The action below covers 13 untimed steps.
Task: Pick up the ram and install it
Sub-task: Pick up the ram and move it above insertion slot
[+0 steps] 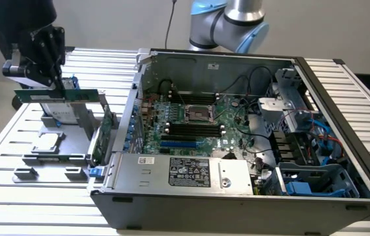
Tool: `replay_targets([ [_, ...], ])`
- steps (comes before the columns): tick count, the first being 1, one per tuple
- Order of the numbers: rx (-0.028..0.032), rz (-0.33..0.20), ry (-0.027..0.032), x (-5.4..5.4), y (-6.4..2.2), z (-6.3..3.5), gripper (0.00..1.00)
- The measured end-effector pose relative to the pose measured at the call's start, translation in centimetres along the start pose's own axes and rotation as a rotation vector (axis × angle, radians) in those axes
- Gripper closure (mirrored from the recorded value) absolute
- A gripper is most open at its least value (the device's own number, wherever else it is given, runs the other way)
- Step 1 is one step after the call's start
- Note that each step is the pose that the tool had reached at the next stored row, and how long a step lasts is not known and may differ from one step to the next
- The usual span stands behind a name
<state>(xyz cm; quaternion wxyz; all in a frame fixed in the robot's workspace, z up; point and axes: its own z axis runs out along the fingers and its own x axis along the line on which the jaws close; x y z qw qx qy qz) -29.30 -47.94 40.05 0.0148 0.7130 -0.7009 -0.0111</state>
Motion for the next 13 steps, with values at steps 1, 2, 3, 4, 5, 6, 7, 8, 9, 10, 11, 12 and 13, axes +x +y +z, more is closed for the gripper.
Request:
replay_targets([
  [1,-0.0001,0.0,0.0,0.0,-0.45,-0.05,0.86],
  [2,-0.0003,0.0,-0.0001,0.0,-0.93,-0.1,0.86],
  [3,-0.0004,0.0,-0.0001,0.0,-1.38,-0.15,0.86],
  [4,-0.0005,0.0,-0.0002,0.0,-1.83,-0.19,0.86],
  [5,-0.0007,0.0,-0.0003,0.0,-2.28,-0.23,0.86],
  [6,-0.0007,0.0,-0.0005,0.0,-2.75,-0.26,0.86],
  [7,-0.0009,0.0,-0.0005,0.0,-3.19,-0.29,0.86],
  [8,-0.001,0.0,-0.0006,0.0,-3.65,-0.31,0.86],
  [9,-0.0011,0.0,-0.0006,0.0,-4.09,-0.33,0.86],
  [10,-0.0012,0.0,-0.0006,0.0,-4.56,-0.34,0.86],
  [11,-0.0012,0.0,-0.0006,0.0,-5.01,-0.36,0.86],
  [12,-0.0012,0.0,-0.0006,0.0,-5.47,-0.37,0.86],
  [13,-0.0012,0.0,-0.0007,0.0,-5.92,-0.39,0.86],
])
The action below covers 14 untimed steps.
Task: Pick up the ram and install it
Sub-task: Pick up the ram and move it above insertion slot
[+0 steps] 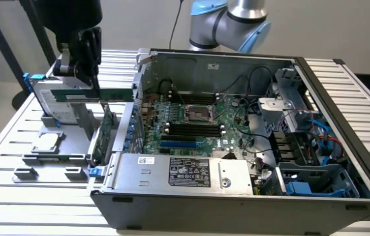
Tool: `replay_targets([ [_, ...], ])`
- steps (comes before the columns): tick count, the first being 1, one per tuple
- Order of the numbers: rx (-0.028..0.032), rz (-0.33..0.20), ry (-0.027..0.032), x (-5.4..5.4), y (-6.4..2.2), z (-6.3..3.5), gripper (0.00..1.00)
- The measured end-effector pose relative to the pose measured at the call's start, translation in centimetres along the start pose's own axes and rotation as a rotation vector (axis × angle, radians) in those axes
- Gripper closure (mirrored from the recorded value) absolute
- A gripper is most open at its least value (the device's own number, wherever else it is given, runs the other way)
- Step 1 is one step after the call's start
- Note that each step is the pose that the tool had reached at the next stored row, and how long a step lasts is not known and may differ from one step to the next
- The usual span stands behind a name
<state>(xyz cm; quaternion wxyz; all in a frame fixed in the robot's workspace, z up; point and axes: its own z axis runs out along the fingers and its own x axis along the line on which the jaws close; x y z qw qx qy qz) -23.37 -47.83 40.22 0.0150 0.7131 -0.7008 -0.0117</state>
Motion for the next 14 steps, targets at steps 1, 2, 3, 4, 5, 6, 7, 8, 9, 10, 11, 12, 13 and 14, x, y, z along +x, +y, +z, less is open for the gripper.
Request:
replay_targets([
  [1,-0.0001,0.0,0.0001,0.0,-0.43,-0.02,0.86],
  [2,-0.0002,0.0,0.0001,0.0,-0.91,-0.04,0.86],
  [3,-0.0001,0.0,0.0,0.0,-1.36,-0.05,0.86],
  [4,-0.0001,0.0,0.0,0.0,-1.81,-0.07,0.86],
  [5,-0.0001,0.0,0.0,0.0,-2.26,-0.09,0.86],
  [6,-0.0001,0.0,0.0,0.0,-2.72,-0.1,0.86],
  [7,-0.0002,0.0,0.0,0.0,-3.17,-0.12,0.86],
  [8,-0.0003,0.0,0.0001,0.0,-3.63,-0.14,0.86],
  [9,-0.0002,0.0,0.0,0.0,-4.07,-0.16,0.86],
  [10,-0.0002,0.0,0.0,0.0,-4.52,-0.17,0.86],
  [11,-0.0002,0.0,0.0,0.0,-5.01,-0.19,0.86],
  [12,-0.0002,0.0,0.0,-0.1,-5.46,-0.21,0.86],
  [13,-0.0001,0.0,0.0,-0.2,-5.93,-0.22,0.86],
  [14,-0.0002,0.0,0.0,-0.3,-6.38,-0.24,0.86],
])
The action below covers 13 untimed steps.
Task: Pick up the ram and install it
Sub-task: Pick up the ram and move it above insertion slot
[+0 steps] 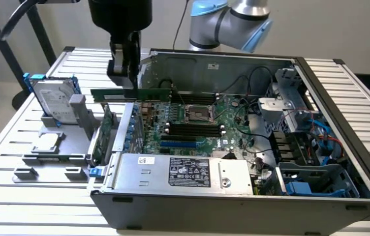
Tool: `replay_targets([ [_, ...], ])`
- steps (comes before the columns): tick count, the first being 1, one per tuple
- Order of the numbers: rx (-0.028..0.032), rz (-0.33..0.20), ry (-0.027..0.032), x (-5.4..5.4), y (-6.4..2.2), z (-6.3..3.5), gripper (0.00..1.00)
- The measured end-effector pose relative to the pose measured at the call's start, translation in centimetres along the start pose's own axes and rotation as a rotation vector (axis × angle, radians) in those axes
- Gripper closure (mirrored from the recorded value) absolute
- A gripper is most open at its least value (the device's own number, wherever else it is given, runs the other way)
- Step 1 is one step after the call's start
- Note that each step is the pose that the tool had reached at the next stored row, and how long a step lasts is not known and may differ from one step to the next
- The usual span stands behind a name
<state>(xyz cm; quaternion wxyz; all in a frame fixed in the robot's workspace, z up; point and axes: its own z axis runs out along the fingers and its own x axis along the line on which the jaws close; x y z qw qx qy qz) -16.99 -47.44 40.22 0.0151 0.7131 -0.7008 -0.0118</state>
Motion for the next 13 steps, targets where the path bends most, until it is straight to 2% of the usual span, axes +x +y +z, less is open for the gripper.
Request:
replay_targets([
  [6,0.0,0.0,0.0,-1.1,-2.37,-0.04,0.86],
  [13,0.0,0.0,0.001,-3.3,-4.41,0.15,0.86],
])
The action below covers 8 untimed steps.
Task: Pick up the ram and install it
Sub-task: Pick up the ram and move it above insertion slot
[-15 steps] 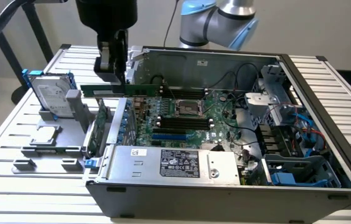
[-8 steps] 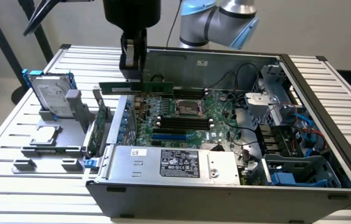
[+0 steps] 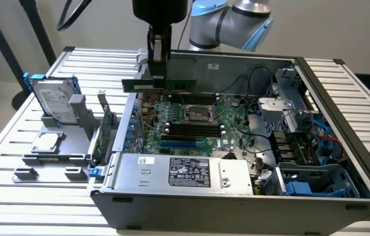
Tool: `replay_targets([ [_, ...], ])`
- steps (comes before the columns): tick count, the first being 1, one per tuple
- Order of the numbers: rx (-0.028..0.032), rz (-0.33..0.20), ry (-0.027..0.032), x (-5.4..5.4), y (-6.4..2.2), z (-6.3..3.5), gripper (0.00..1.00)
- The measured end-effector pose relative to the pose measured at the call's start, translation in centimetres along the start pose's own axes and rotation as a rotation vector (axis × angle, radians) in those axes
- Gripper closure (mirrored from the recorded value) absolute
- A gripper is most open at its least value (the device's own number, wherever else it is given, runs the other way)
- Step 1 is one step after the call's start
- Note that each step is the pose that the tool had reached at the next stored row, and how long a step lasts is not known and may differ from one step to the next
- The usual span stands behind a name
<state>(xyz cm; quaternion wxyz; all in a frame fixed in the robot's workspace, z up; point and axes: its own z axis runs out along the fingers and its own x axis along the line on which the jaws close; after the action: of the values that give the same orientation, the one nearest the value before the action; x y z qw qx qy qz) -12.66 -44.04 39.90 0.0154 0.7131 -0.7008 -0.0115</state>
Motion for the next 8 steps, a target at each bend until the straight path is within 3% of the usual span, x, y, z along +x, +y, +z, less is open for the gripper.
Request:
replay_targets([
  [8,0.0,0.0,0.0006,-2.7,-2.67,0.87,0.86],
])
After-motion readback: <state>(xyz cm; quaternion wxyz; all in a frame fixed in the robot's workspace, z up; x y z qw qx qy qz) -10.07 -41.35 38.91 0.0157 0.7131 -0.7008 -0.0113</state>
